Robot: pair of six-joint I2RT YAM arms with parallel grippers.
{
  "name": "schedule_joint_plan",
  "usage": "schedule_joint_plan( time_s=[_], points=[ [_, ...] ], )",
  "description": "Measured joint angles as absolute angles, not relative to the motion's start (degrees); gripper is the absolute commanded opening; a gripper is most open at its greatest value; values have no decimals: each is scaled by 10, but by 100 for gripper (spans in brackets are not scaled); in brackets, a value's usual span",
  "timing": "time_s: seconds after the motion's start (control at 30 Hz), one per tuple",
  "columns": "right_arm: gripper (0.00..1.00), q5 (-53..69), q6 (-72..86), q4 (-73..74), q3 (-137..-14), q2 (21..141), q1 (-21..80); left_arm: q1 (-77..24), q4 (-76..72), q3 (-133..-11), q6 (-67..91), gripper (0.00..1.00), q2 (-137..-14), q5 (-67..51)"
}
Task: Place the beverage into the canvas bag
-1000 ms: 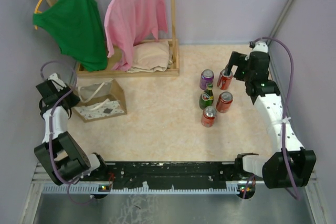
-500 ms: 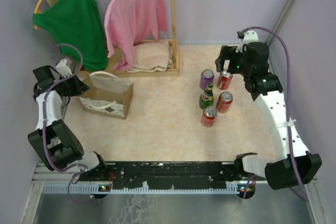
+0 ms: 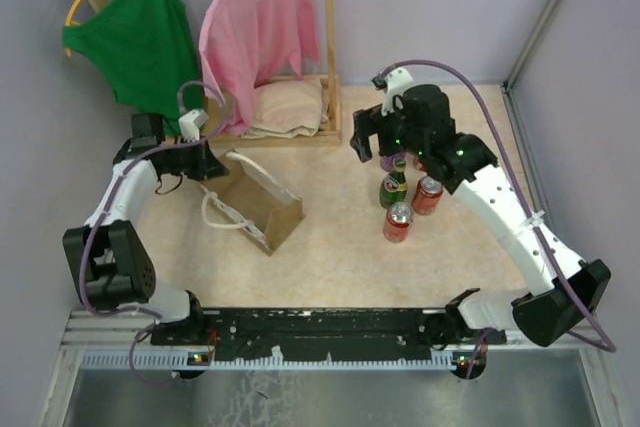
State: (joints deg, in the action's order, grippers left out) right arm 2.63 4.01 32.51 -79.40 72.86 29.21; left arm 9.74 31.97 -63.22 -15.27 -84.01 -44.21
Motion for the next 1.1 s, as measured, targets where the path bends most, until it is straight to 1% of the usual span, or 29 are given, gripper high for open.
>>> schedule_joint_plan(
  time_s=[0.2,0.57,0.87,1.1],
  points=[
    [89,11,38,327,-797,731,357,37,309,-663,-141,0,-886,-446],
    [89,-43,46,317,-792,751,471,-71,278,-765,-120,0,-981,-448],
    [91,-128,60,246,-707,751,512,-119,276,-810,-121,0,-1030,-473],
    [91,-156,57,205,-684,771,514,-147,279,-826,-119,0,-1039,-494]
  ],
)
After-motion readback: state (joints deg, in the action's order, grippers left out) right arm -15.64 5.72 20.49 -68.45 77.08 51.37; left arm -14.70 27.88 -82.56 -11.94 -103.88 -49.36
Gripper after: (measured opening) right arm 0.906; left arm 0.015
